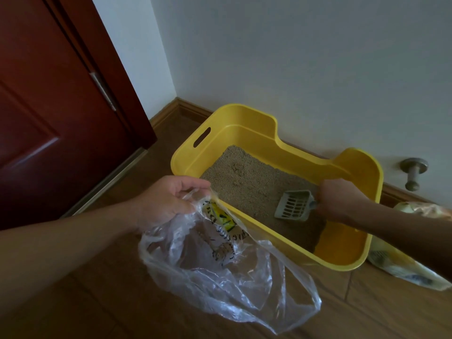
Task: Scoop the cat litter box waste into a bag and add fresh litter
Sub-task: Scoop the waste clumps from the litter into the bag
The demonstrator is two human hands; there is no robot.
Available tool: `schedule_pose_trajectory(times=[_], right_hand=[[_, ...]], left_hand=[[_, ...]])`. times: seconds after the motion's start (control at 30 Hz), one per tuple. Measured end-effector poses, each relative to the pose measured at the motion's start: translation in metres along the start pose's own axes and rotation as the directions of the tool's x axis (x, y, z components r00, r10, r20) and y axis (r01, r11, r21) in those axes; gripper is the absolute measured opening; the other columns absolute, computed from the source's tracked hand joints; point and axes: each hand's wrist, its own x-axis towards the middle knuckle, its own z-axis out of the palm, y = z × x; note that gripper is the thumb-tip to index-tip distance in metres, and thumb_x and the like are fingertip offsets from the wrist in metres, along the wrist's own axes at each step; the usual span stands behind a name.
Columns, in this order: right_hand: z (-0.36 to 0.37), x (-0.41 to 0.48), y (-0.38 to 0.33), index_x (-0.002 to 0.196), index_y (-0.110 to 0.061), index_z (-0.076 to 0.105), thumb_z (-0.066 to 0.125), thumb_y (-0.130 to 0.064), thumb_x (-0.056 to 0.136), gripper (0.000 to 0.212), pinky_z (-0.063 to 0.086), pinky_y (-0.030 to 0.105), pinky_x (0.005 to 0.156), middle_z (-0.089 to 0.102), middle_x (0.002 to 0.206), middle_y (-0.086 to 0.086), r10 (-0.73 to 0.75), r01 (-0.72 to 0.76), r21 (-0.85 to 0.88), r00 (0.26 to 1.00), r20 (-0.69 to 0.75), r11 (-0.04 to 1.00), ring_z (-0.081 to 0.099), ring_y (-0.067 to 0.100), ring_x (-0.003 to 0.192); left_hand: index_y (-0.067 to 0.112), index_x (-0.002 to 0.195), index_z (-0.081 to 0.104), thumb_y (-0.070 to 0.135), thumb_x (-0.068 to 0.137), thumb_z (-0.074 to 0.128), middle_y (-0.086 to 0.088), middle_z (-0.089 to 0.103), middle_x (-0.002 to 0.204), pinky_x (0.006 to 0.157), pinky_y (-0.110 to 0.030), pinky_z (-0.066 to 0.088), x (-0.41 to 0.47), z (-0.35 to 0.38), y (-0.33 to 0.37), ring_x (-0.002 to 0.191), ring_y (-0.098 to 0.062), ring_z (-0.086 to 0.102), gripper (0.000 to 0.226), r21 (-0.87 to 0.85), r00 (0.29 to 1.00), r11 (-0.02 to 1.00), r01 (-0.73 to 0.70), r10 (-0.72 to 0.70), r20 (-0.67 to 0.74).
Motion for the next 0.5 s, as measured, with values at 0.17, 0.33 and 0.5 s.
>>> schedule_pose_trajectory(times=[0.17, 0.33, 0.5], right_hand=[[0.01, 0.014, -0.015, 0.087, -0.013, 0.067, 0.057, -0.018, 0.093, 0.013, 0.06, 0.026, 0.06, 0.063, 0.074, 0.0, -0.024, 0.023, 0.042, 0.999, 0.038, 0.999, 0.064, 0.011, 0.066], [0.016, 0.03, -0.033, 0.093, -0.015, 0.07, 0.053, -0.015, 0.092, 0.017, 0.062, 0.035, 0.063, 0.067, 0.078, 0.004, -0.102, 0.098, 0.067, 0.993, 0.058, 0.993, 0.067, 0.017, 0.07], [0.025, 0.051, -0.053, 0.092, -0.015, 0.073, 0.054, -0.011, 0.089, 0.02, 0.061, 0.036, 0.059, 0.067, 0.076, 0.005, -0.135, 0.129, 0.166, 0.99, 0.031, 0.978, 0.066, 0.019, 0.067]], left_hand=[[0.023, 0.116, 0.067, -0.021, 0.078, 0.06, -0.004, 0.069, 0.123, 0.085, -0.039, 0.055, 0.006, -0.002, -0.003, 0.103, -0.017, 0.07, 0.058, 0.008, 1.0, 1.0, 0.004, -0.004, 0.009], [0.017, 0.12, 0.065, -0.029, 0.083, 0.047, -0.007, 0.07, 0.121, 0.069, -0.028, 0.059, 0.008, -0.002, -0.004, 0.09, -0.015, 0.073, 0.061, -0.045, 0.999, 0.999, 0.023, -0.022, 0.028], [0.018, 0.121, 0.065, -0.029, 0.082, 0.048, -0.005, 0.07, 0.121, 0.07, -0.028, 0.057, 0.011, -0.006, -0.006, 0.096, -0.015, 0.072, 0.064, -0.023, 1.0, 1.0, 0.014, -0.013, 0.028]])
